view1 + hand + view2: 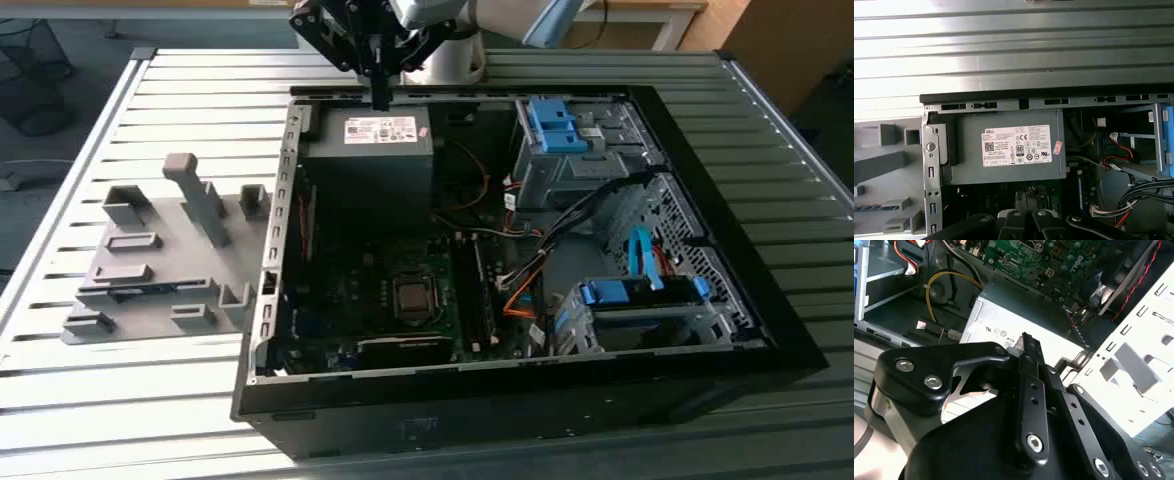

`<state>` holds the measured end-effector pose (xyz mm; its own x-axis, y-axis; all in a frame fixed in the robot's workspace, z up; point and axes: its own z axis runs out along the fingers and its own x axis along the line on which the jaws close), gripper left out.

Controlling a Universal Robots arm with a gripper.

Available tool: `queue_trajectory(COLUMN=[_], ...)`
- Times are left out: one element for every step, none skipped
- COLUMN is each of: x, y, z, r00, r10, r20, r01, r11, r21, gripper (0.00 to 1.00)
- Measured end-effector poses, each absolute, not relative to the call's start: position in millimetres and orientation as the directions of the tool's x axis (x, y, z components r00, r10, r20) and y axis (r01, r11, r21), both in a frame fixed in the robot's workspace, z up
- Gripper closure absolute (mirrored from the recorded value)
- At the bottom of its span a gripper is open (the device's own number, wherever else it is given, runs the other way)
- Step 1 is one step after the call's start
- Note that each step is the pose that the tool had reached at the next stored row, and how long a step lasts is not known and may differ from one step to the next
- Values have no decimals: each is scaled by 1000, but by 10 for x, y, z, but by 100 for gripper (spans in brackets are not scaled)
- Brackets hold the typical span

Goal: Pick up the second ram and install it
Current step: 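Reach for the second ram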

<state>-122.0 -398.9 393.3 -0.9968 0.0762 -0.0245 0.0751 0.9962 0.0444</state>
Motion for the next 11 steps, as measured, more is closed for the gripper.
queue_trajectory(x=[-1219,-1220,-1220,-1220,-1220,-1221,-1224,-1228,-1231,-1234,-1239], y=[-3989,-3989,-3989,-3989,-3989,-3989,-3989,-3989,-3989,-3989,-3989], z=[3933,3933,3933,3933,3933,3933,3933,3934,3933,3933,3933], r00=[-997,-997,-997,-997,-997,-997,-997,-997,-997,-997,-997], r10=[76,76,76,76,76,76,76,76,76,76,76], r20=[-24,-24,-24,-24,-24,-25,-24,-24,-24,-24,-24], r01=[75,75,75,75,75,75,75,75,75,75,75], r11=[996,996,996,996,996,996,996,996,996,996,996], r21=[44,44,44,44,44,44,44,44,44,44,44], gripper=[89,89,89,89,89,89,89,89,89,89,89])
